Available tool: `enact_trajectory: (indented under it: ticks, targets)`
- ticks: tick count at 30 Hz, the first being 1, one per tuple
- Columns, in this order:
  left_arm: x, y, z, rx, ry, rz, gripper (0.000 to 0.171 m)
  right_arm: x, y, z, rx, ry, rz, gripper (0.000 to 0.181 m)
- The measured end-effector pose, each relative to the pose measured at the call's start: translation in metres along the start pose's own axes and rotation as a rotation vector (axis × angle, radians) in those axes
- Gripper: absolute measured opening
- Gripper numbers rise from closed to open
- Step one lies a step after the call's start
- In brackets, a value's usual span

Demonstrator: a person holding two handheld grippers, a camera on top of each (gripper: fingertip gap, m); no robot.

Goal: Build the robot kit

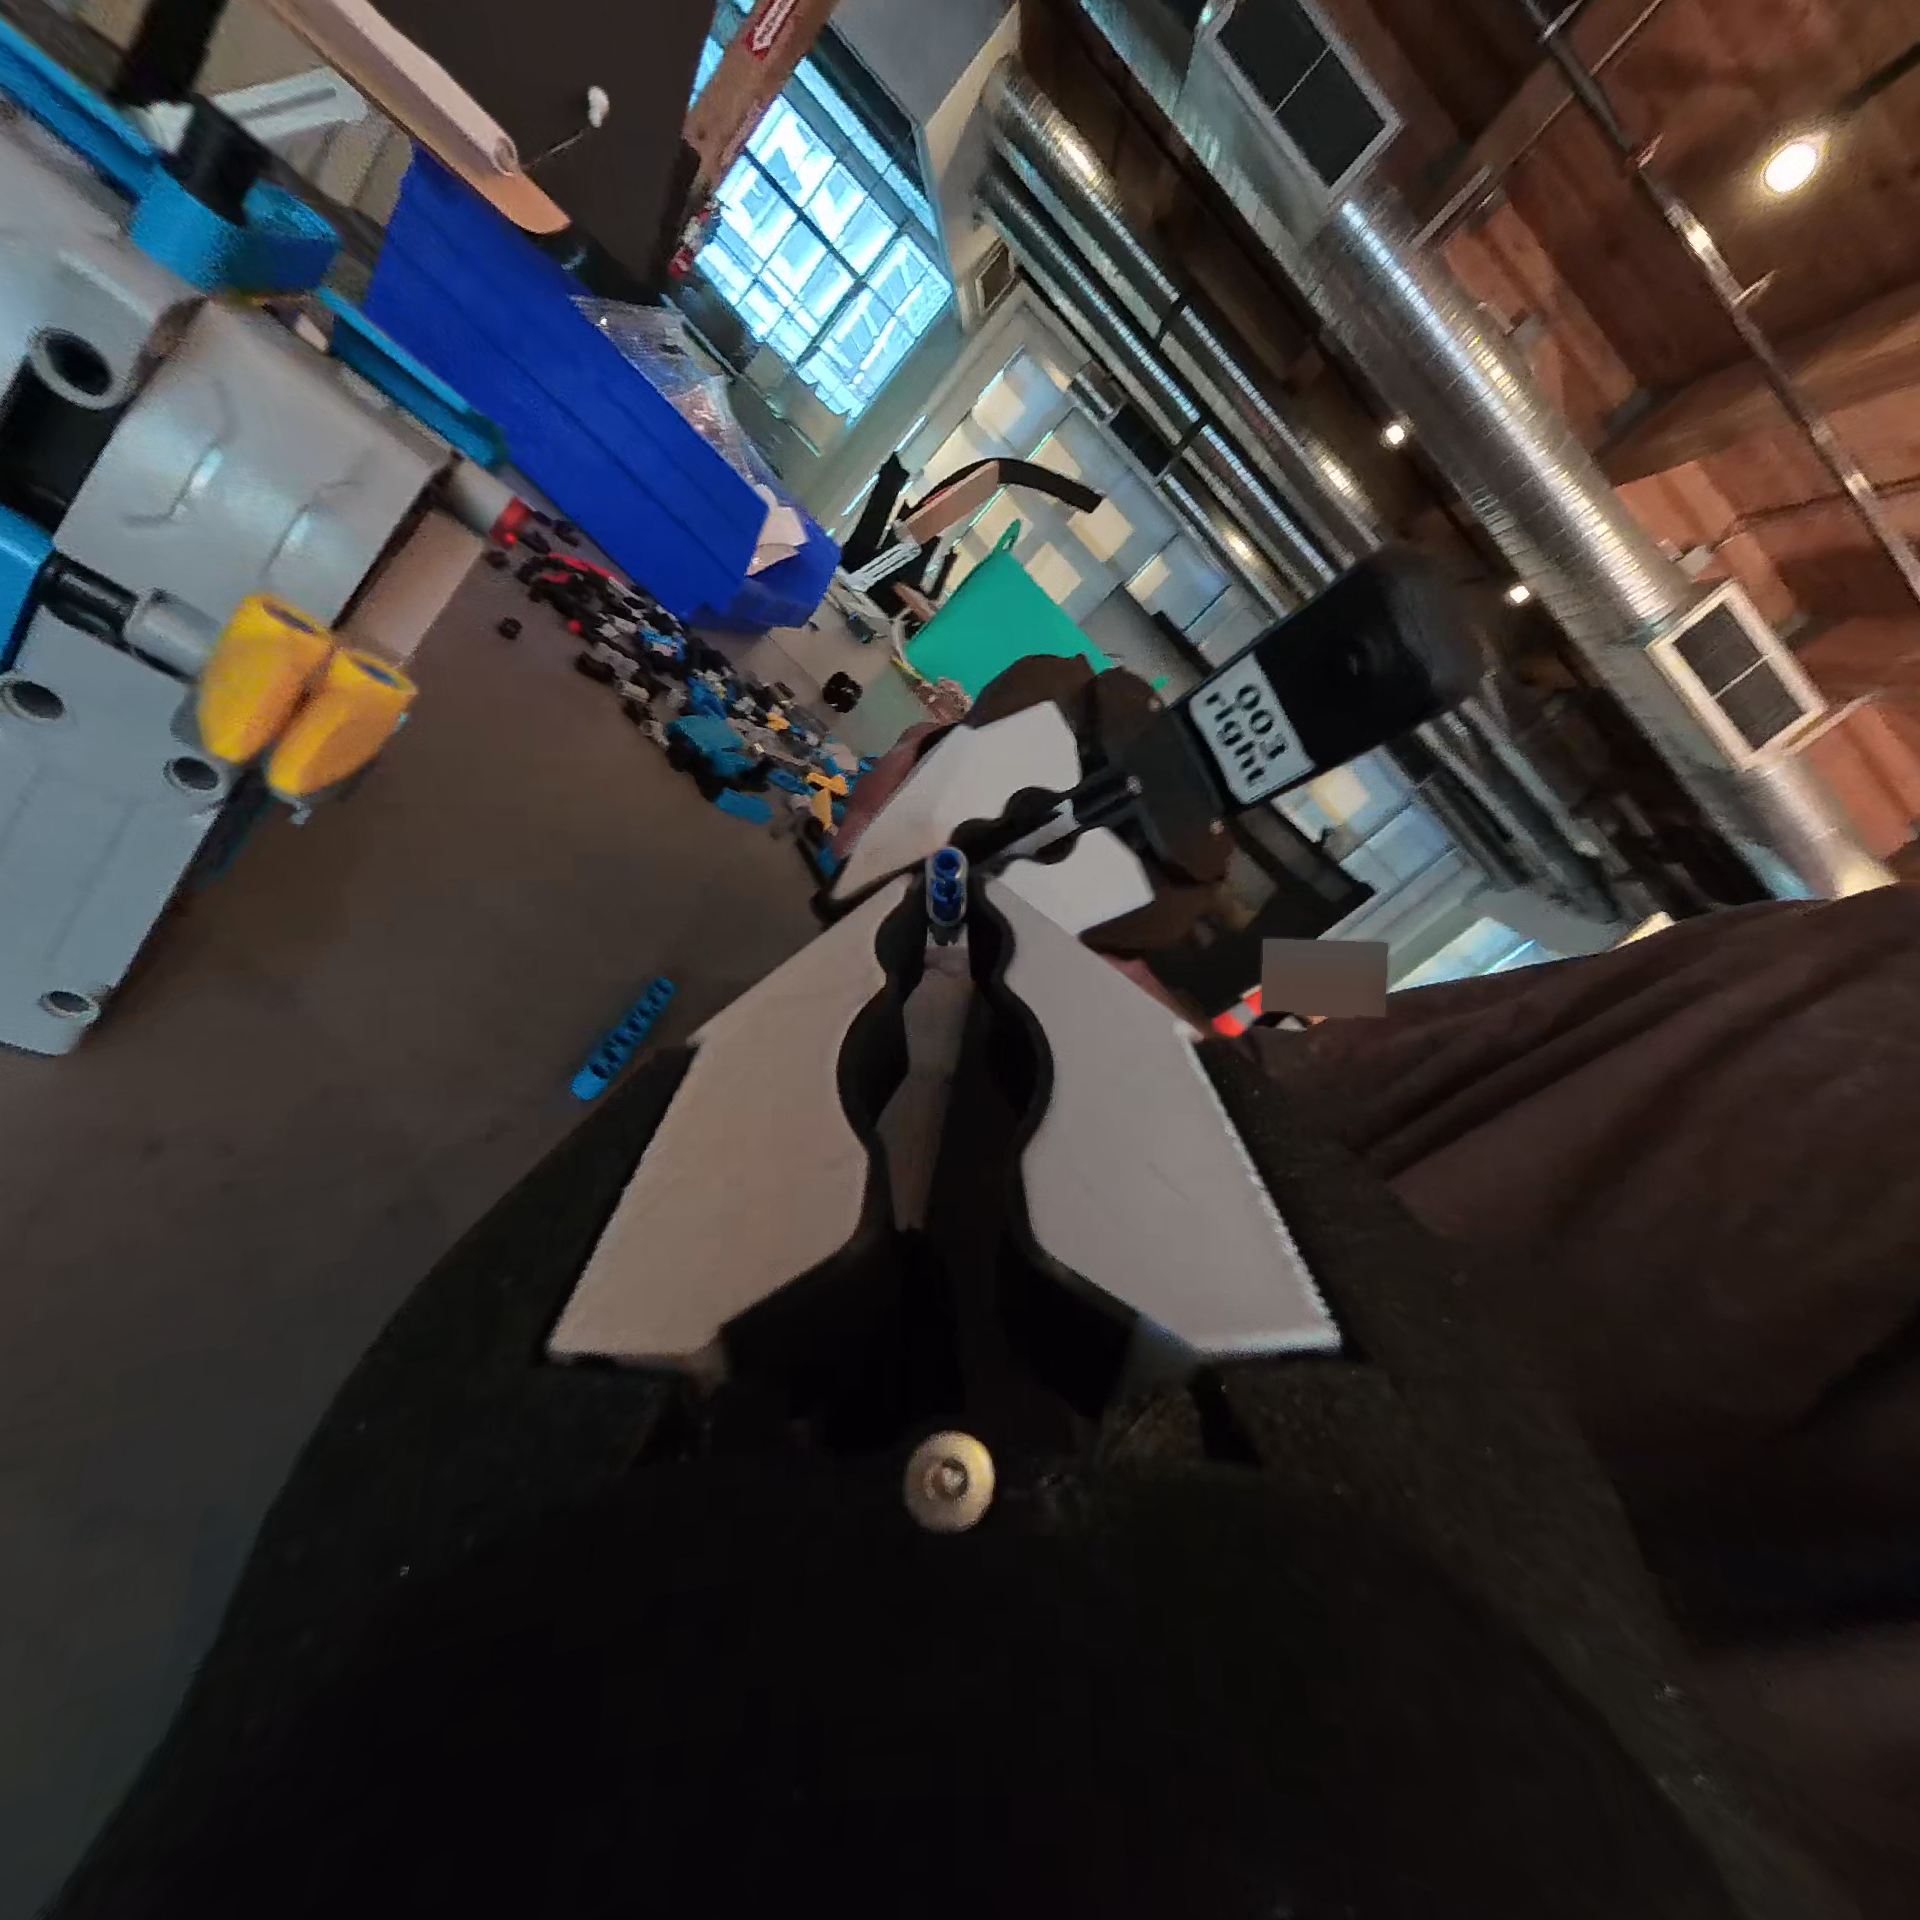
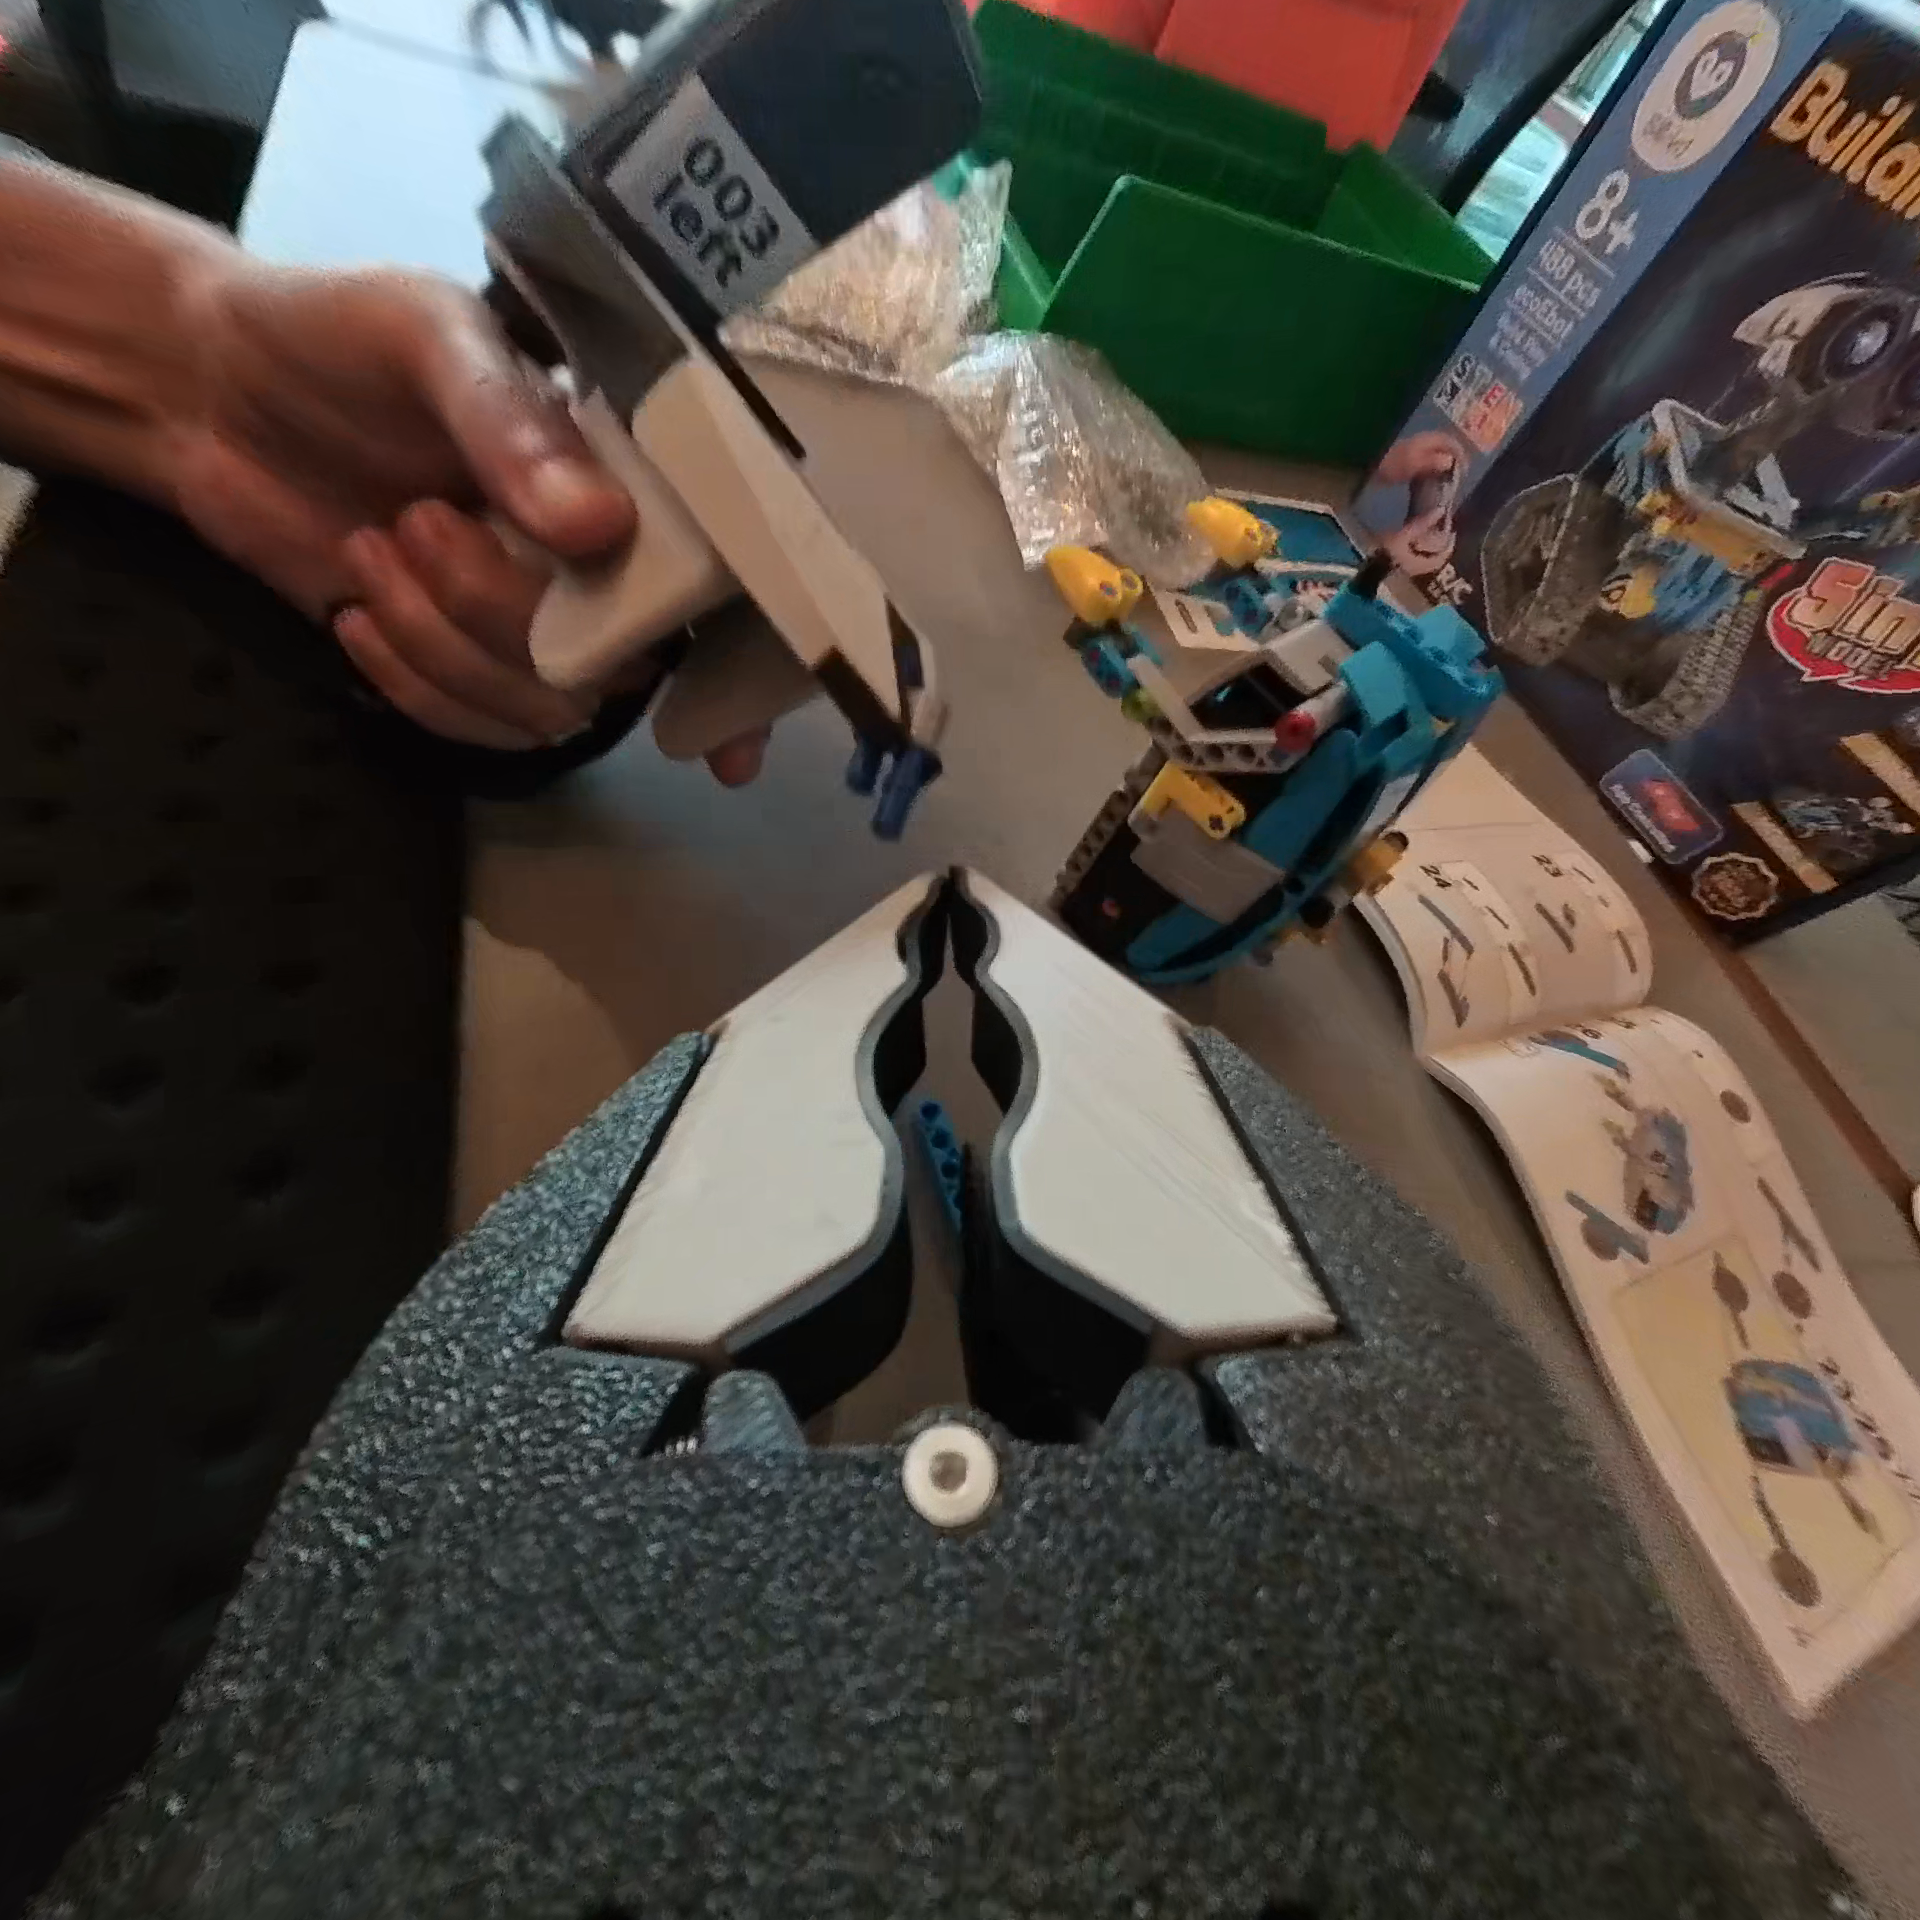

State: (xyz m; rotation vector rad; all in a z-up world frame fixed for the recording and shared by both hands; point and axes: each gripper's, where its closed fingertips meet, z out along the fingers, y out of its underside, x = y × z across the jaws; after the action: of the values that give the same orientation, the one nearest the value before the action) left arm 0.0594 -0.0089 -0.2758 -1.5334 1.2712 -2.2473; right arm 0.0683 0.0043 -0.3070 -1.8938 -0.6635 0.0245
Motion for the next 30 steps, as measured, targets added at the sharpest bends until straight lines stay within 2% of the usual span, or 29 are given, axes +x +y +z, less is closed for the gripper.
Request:
enact_trajectory:
  ticks: [6,10,16,21,22,24,26,30]
  targets:
    - [0.003,-0.009,0.001,0.062,-0.11,0.235,0.007,-0.004,-0.013,0.0,0.065,-0.075,0.184,0.0]
    - [0.003,-0.004,0.002,0.007,-0.184,0.427,0.007,-0.006,-0.012,0.0,0.084,-0.13,0.274,0.0]
    - [0.001,0.007,0.007,-0.067,-0.221,0.538,0.007,-0.002,-0.015,-0.007,0.094,-0.096,0.202,0.0]
    - [0.0,0.008,0.007,-0.073,-0.274,0.619,0.007,0.002,-0.012,-0.008,0.085,-0.074,0.188,0.0]
    - [-0.002,0.007,0.007,-0.07,-0.286,0.623,0.007,0.006,-0.01,-0.009,0.086,-0.042,0.158,0.002]
    - [-0.004,0.0,0.004,-0.025,-0.304,0.582,0.007,0.009,-0.015,-0.011,0.104,0.044,0.047,0.016]
    - [-0.007,-0.011,0.0,0.053,-0.286,0.469,0.007,0.007,-0.022,-0.01,0.118,0.131,-0.045,0.031]
    - [-0.006,-0.025,-0.006,0.167,-0.187,0.258,0.007,0.003,-0.037,0.001,0.144,0.238,-0.053,0.041]
